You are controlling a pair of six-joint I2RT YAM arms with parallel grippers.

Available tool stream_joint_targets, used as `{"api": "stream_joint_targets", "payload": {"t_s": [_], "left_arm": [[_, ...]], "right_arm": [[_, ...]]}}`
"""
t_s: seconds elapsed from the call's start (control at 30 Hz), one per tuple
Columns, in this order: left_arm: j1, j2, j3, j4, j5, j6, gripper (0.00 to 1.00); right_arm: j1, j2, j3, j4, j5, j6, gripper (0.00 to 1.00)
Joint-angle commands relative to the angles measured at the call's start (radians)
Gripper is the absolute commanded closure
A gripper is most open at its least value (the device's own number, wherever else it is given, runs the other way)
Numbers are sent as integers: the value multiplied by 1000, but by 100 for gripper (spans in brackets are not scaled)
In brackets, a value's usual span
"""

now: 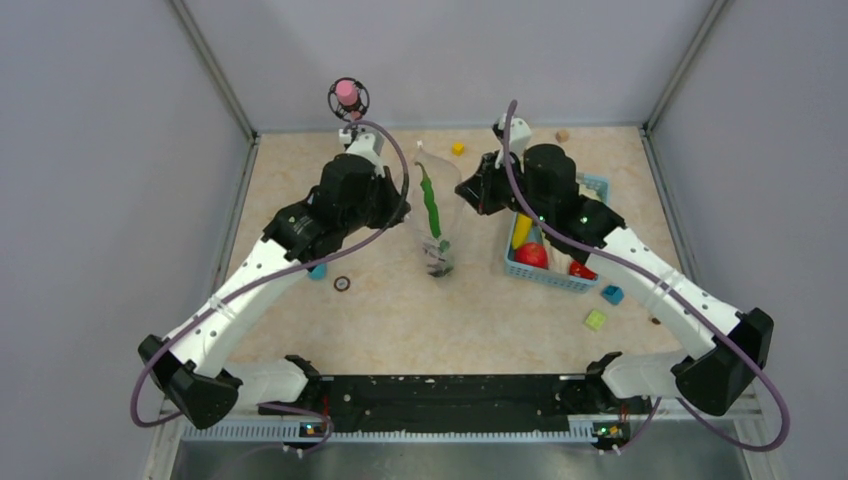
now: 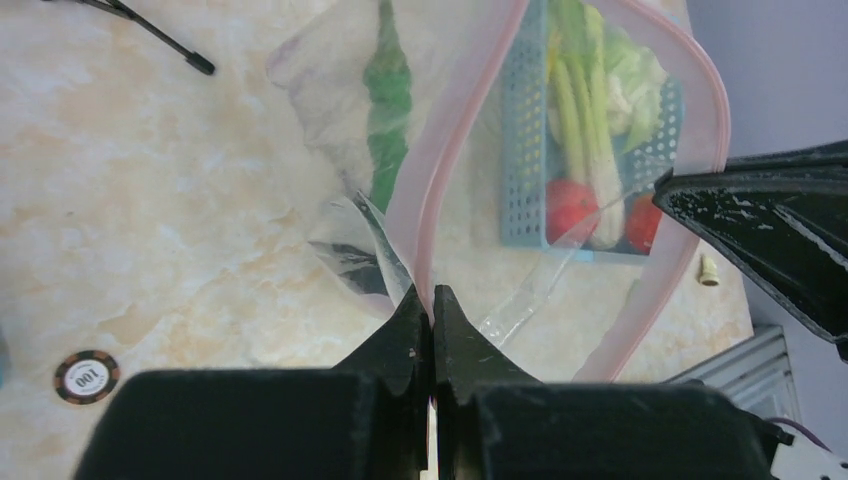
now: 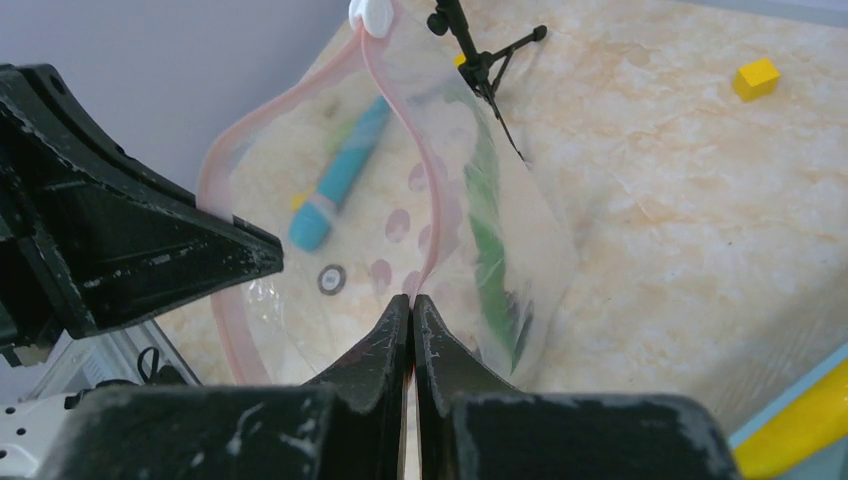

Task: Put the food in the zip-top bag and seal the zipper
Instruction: Adjust the zipper food storage bag at the center of the board, then pick up the fake vegetable from the bin.

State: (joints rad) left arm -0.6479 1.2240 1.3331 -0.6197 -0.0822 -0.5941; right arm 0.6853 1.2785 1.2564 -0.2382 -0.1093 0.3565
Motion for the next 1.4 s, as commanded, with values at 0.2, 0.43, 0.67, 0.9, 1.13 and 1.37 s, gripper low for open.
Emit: {"api": "stream_joint_targets", "payload": {"t_s": [0.2, 0.43, 0.67, 0.9, 1.13, 1.37], "left_arm": [[6, 25, 182, -102, -143, 87, 100], [8, 117, 145, -45, -35, 107, 100], [13, 197, 115, -8, 27, 93, 100], [19, 230, 115, 4, 43, 93, 100], [23, 225, 104, 21, 59, 93, 100], [25, 241, 96, 27, 70, 84, 100]], "right_arm": [[9, -71, -82, -14, 63, 10, 100], [-12, -70, -184, -16, 143, 46, 99], [-75, -127, -225, -31, 134, 0, 52], [-156, -279, -290, -21, 266, -49, 10], [-394, -224, -331, -22, 181, -55, 2], [-476, 54, -292, 59, 167, -122, 3]]}}
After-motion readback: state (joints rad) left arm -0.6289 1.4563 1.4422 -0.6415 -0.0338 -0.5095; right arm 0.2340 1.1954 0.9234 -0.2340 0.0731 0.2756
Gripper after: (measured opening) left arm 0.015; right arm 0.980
